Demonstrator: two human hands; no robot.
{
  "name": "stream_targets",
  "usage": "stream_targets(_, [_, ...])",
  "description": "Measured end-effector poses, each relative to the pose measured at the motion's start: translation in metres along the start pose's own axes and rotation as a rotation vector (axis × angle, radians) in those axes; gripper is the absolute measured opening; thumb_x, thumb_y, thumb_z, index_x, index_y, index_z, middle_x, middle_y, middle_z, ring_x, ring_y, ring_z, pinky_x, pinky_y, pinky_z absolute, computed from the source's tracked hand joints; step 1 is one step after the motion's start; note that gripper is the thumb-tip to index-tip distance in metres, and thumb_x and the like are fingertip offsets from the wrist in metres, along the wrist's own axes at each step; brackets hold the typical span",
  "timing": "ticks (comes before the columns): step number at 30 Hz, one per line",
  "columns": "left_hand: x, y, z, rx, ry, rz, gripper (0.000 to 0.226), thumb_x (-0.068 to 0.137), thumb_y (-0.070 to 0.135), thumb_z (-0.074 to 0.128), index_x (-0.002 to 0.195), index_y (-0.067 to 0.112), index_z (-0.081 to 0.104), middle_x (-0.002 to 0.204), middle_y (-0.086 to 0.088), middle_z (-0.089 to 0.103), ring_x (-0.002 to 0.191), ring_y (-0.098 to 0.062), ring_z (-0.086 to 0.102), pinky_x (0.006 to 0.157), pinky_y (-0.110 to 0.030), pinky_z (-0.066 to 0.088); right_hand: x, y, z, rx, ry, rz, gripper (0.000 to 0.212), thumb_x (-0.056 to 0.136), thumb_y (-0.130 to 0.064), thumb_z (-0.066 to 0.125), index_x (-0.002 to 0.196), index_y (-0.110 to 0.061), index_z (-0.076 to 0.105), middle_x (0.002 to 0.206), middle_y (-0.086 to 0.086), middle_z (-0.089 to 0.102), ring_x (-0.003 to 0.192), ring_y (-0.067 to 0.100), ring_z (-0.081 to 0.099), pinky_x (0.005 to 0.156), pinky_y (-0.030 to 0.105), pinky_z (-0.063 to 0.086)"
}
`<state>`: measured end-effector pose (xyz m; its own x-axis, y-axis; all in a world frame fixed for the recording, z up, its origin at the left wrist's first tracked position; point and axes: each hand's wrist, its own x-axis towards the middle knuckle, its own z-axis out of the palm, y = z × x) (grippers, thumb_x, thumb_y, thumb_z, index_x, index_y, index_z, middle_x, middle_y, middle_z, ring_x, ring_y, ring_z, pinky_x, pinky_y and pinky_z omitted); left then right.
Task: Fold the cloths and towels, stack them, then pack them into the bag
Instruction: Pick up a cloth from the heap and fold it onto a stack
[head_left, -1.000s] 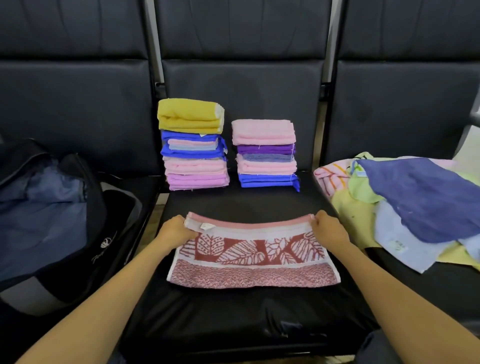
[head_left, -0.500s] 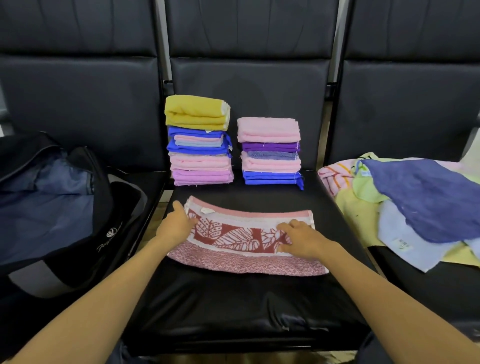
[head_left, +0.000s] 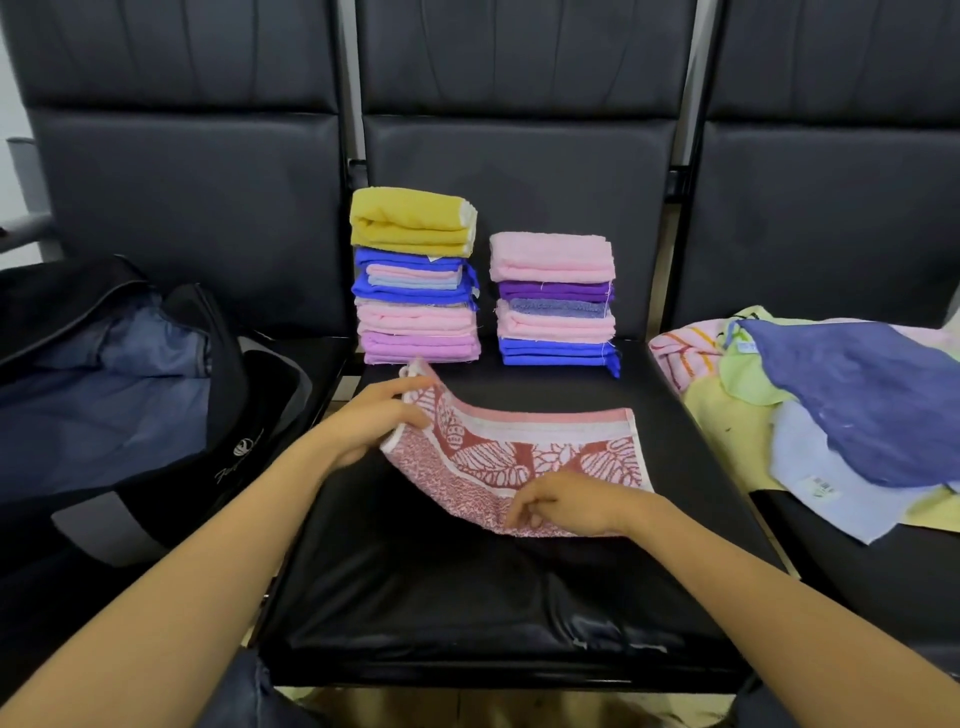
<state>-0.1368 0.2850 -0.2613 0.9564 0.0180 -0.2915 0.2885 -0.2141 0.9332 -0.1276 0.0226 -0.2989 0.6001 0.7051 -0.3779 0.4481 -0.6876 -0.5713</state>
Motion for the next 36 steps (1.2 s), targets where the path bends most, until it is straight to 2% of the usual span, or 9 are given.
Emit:
stream_targets(4, [-0.006,0.03,0.033,-0.05,-0.076,0.061,0.057,0.086,-0.004,0.058,0.136,0.021,0.05,0.124,-0.009,0.06,0.105,-0.022,0.063,0.08,-0.032,0.054,-0.003,0.016,-0.013,0.229,0.215,0.138,0.032,0.096,-0.005,0.036,0.109,-0.022,0.06,0.101,-0.001,0.068,0.092,0.011,0.063,0.085,0.025,0.048])
stream_targets(9, [0.008,0.048,0.095,-0.008,-0.191,0.052,0.059,0.083,-0.002,0.059,0.137,0.02,0.049,0.128,-0.01,0.055,0.105,-0.023,0.061,0.084,-0.035,0.054,-0.015,0.04,-0.042,0.607,0.433,0.466,0.021,0.1,-0.008,0.039,0.111,0.001,0.054,0.082,0.008,0.063,0.066,0.018,0.058,0.057,0.023,0.049])
stream_targets(13, [0.021,0.047,0.15,0.053,-0.214,0.061,0.068,0.071,0.006,0.067,0.135,0.023,0.052,0.133,-0.002,0.05,0.11,-0.019,0.058,0.086,-0.03,0.052,-0.036,0.061,-0.049,0.915,0.466,0.575,0.031,0.104,-0.025,0.037,0.11,0.001,0.053,0.088,0.014,0.065,0.076,0.024,0.063,0.074,0.035,0.053])
stream_targets(18, [0.025,0.037,0.205,0.051,-0.301,0.06,0.059,0.083,-0.008,0.051,0.137,0.014,0.047,0.083,-0.006,0.058,0.065,-0.012,0.054,0.051,-0.022,0.041,-0.045,0.077,-0.048,1.084,0.437,0.563,0.053,0.102,-0.047,0.032,0.101,0.0,0.058,0.091,0.018,0.067,0.081,0.027,0.065,0.071,0.036,0.054])
stream_targets(24, [0.03,0.017,0.219,-0.057,-0.465,-0.005,0.056,0.094,0.006,0.056,0.145,0.021,0.038,0.127,-0.007,0.056,0.112,-0.023,0.061,0.083,-0.036,0.058,-0.039,0.092,-0.046,1.15,0.433,0.533,0.06,0.099,-0.054,0.031,0.12,-0.004,0.056,0.101,0.015,0.065,0.084,0.025,0.064,0.067,0.035,0.051])
stream_targets(27, [0.033,0.013,0.198,-0.137,-0.346,0.044,0.037,0.094,0.003,0.055,0.128,0.017,0.056,0.128,-0.01,0.054,0.101,-0.022,0.063,0.081,-0.035,0.059,-0.037,0.092,-0.047,1.038,0.428,0.53,0.05,0.094,-0.047,0.053,0.126,-0.008,0.056,0.116,0.01,0.065,0.096,0.023,0.065,0.078,0.037,0.054])
stream_targets(29, [0.038,0.006,0.18,-0.04,-0.085,0.112,0.036,0.088,-0.005,0.058,0.116,0.018,0.062,0.126,-0.009,0.056,0.089,-0.018,0.062,0.079,-0.032,0.057,-0.035,0.09,-0.046,0.797,0.464,0.549,0.052,0.085,-0.032,0.071,0.125,-0.004,0.054,0.119,0.011,0.065,0.103,0.025,0.065,0.087,0.039,0.054])
stream_targets(32, [0.046,-0.01,0.158,0.238,0.238,0.08,0.051,0.081,0.0,0.067,0.127,0.017,0.051,0.134,-0.009,0.044,0.111,-0.022,0.051,0.093,-0.035,0.049,-0.033,0.083,-0.045,0.2,0.58,0.612,0.057,0.079,-0.022,0.076,0.118,-0.004,0.039,0.126,0.014,0.054,0.112,0.03,0.056,0.077,0.031,0.043])
stream_targets(36, [0.05,-0.031,0.149,0.091,0.162,-0.182,0.081,0.08,0.019,0.076,0.143,0.002,0.028,0.141,-0.016,0.038,0.125,-0.03,0.047,0.1,-0.036,0.043,-0.027,0.082,-0.041,-0.013,0.624,0.559,0.046,0.089,-0.02,0.064,0.121,-0.005,0.036,0.126,0.018,0.053,0.112,0.034,0.055,0.078,0.035,0.042])
